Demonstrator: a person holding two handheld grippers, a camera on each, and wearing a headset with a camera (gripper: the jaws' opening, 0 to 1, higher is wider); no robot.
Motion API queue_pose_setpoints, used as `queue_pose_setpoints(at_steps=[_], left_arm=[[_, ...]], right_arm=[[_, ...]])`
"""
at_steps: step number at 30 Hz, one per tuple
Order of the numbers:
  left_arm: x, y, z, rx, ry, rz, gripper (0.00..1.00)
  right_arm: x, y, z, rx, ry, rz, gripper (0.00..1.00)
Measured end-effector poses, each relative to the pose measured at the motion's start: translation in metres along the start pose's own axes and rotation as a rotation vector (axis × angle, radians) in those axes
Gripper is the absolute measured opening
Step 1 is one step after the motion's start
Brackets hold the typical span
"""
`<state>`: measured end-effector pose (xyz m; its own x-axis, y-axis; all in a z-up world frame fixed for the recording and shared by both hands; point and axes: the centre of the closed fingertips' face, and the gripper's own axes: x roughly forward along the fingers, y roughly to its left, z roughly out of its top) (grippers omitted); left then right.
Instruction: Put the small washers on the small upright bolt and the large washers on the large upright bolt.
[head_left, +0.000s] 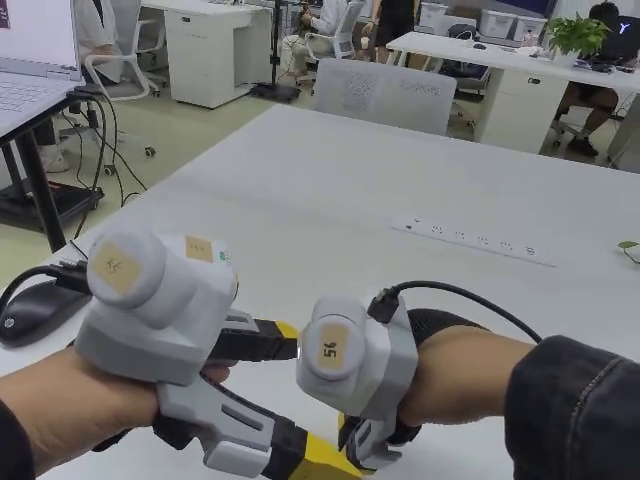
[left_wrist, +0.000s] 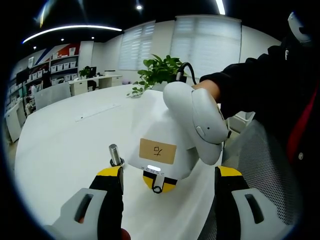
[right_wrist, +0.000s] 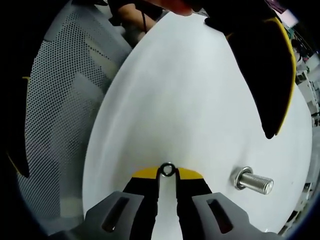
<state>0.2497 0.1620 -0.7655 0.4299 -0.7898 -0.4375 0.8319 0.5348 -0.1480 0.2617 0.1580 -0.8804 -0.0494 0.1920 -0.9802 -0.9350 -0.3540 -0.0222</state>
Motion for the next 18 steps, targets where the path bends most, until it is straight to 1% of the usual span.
queue_pose_setpoints(at_steps=[6, 18], left_arm=[[-0.0002, 0.0005, -0.0004, -0.001, 0.001, 0.000, 0.74], [0.0020, 0.0023, -0.0017, -0.004, 0.005, -0.002, 0.74]], right_arm=[[-0.0004, -0.0004, -0.0004, 0.019, -0.019, 0.000, 0.13], [0.0002, -0.0009, -0.0021, 0.032, -0.022, 0.001, 0.13]])
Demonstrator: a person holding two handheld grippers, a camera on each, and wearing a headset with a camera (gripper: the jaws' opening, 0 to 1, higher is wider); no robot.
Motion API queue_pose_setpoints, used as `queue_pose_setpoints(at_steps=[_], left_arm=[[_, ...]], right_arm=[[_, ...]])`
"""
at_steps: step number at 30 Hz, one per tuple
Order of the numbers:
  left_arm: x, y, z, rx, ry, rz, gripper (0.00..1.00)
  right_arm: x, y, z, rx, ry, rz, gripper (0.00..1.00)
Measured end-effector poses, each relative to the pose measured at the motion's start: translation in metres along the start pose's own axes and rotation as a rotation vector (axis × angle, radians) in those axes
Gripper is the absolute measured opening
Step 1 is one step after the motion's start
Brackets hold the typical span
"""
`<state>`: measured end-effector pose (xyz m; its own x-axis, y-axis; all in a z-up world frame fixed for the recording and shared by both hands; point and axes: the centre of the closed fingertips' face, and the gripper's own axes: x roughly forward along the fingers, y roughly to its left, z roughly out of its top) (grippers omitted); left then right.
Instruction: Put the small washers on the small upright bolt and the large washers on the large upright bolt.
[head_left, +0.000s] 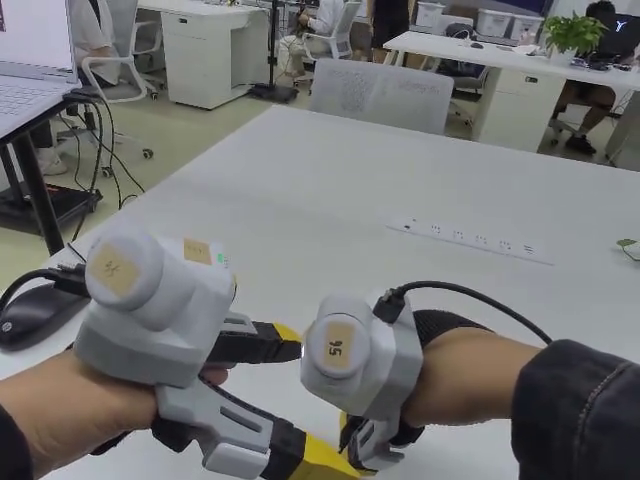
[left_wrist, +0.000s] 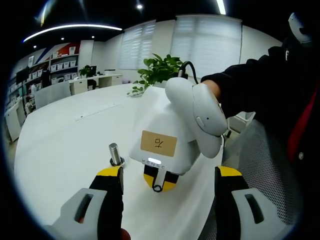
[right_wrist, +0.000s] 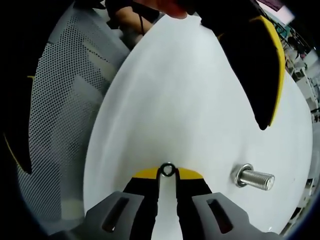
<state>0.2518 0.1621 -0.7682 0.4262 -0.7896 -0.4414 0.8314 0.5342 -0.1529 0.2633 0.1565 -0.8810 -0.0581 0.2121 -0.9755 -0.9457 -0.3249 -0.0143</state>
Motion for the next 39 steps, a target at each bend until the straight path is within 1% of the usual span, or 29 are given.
queue_pose_setpoints(at_steps=[6, 15, 23, 30, 39], left_arm=[[0.000, 0.000, 0.000, 0.000, -0.001, 0.000, 0.74], [0.000, 0.000, 0.003, 0.005, -0.006, 0.001, 0.74], [0.001, 0.001, 0.005, 0.008, -0.006, -0.002, 0.74], [0.003, 0.002, 0.008, 0.013, -0.007, -0.006, 0.74], [0.008, 0.001, 0.012, 0.022, -0.003, -0.018, 0.74]], right_arm=[[-0.004, 0.000, -0.003, 0.010, -0.001, -0.002, 0.13], [-0.018, -0.005, -0.010, 0.037, -0.007, -0.017, 0.13], [-0.035, -0.010, -0.017, 0.059, -0.020, -0.042, 0.13], [-0.051, -0.015, -0.030, 0.086, -0.023, -0.067, 0.13], [-0.076, -0.021, -0.042, 0.131, -0.051, -0.099, 0.13]])
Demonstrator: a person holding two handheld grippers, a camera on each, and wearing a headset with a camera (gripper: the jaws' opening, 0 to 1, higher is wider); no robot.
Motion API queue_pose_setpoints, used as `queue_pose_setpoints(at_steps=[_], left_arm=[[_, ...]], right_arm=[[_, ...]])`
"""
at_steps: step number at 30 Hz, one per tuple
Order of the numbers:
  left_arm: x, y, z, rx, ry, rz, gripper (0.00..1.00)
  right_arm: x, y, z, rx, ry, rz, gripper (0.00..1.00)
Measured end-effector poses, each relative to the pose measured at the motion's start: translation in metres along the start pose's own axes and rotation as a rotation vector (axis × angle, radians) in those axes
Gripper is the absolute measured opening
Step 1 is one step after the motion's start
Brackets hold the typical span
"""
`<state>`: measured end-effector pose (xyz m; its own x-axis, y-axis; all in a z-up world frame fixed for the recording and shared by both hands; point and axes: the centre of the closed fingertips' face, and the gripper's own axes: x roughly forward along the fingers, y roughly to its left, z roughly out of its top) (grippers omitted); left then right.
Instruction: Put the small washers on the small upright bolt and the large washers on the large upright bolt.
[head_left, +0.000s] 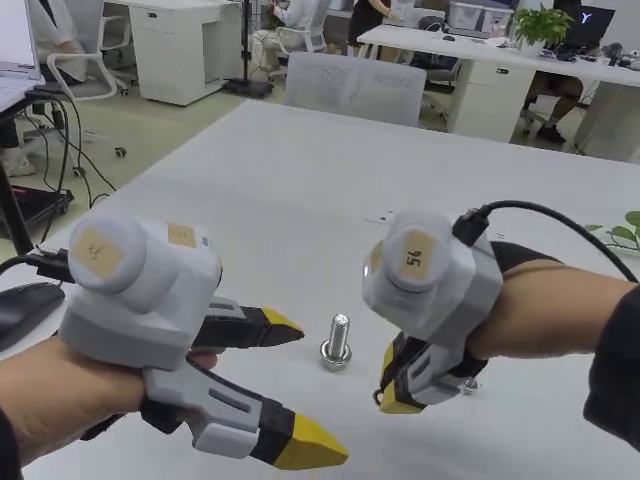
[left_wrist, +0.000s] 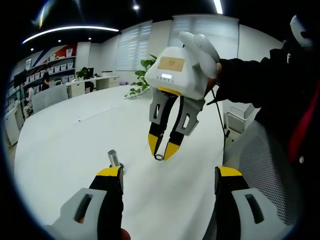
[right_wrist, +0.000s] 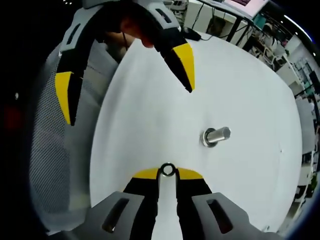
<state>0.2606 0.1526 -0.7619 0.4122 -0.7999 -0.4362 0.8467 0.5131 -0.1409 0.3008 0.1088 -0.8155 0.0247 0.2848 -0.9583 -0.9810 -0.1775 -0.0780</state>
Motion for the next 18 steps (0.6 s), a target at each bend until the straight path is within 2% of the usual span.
queue_pose_setpoints(at_steps=[11, 18], left_arm=[[0.006, -0.001, 0.005, 0.009, -0.001, -0.012, 0.74], [0.009, -0.003, 0.005, 0.013, 0.004, -0.021, 0.74]], right_arm=[[-0.030, -0.018, -0.017, 0.045, -0.010, -0.061, 0.13], [-0.043, -0.028, -0.032, 0.080, -0.007, -0.090, 0.13]])
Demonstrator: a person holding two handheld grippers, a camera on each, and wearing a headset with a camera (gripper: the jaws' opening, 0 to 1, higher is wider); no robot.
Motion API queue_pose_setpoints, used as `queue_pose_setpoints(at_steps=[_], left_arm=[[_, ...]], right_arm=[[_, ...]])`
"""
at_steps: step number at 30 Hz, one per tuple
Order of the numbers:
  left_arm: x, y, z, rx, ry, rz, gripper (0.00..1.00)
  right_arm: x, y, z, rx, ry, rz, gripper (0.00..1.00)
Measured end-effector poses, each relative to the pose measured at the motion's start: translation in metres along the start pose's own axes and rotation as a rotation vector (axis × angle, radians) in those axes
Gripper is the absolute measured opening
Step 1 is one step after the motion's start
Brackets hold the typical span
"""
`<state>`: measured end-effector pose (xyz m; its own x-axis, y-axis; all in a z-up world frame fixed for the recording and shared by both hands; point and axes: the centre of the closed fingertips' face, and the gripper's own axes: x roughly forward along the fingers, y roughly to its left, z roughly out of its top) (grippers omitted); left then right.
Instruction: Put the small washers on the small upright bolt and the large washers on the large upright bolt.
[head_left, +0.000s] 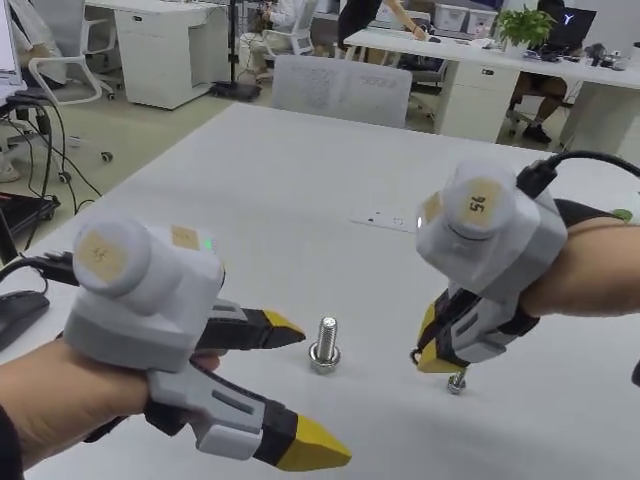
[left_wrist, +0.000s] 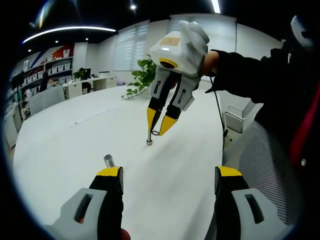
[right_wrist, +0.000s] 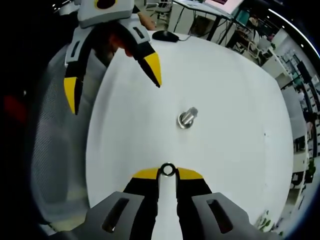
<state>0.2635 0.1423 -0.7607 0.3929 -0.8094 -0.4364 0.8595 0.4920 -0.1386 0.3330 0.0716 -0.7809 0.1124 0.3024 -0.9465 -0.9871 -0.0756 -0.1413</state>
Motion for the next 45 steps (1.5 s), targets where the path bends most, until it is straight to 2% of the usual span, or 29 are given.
queue_pose_setpoints(at_steps=[11, 14, 17, 30, 45], left_arm=[[0.004, -0.002, 0.001, 0.004, 0.007, -0.013, 0.74], [0.006, -0.002, 0.001, 0.006, 0.009, -0.017, 0.74], [0.008, -0.002, 0.001, 0.008, 0.009, -0.021, 0.74], [0.007, -0.001, 0.001, 0.005, 0.010, -0.018, 0.74], [0.008, 0.000, 0.001, 0.001, 0.010, -0.014, 0.74]], right_arm=[[-0.017, -0.017, -0.024, 0.065, 0.004, -0.040, 0.13], [-0.017, -0.025, -0.032, 0.078, 0.015, -0.048, 0.13], [-0.017, -0.026, -0.037, 0.092, 0.019, -0.046, 0.13], [-0.003, -0.038, -0.059, 0.152, 0.053, -0.017, 0.13], [0.013, -0.038, -0.064, 0.153, 0.074, 0.013, 0.13]])
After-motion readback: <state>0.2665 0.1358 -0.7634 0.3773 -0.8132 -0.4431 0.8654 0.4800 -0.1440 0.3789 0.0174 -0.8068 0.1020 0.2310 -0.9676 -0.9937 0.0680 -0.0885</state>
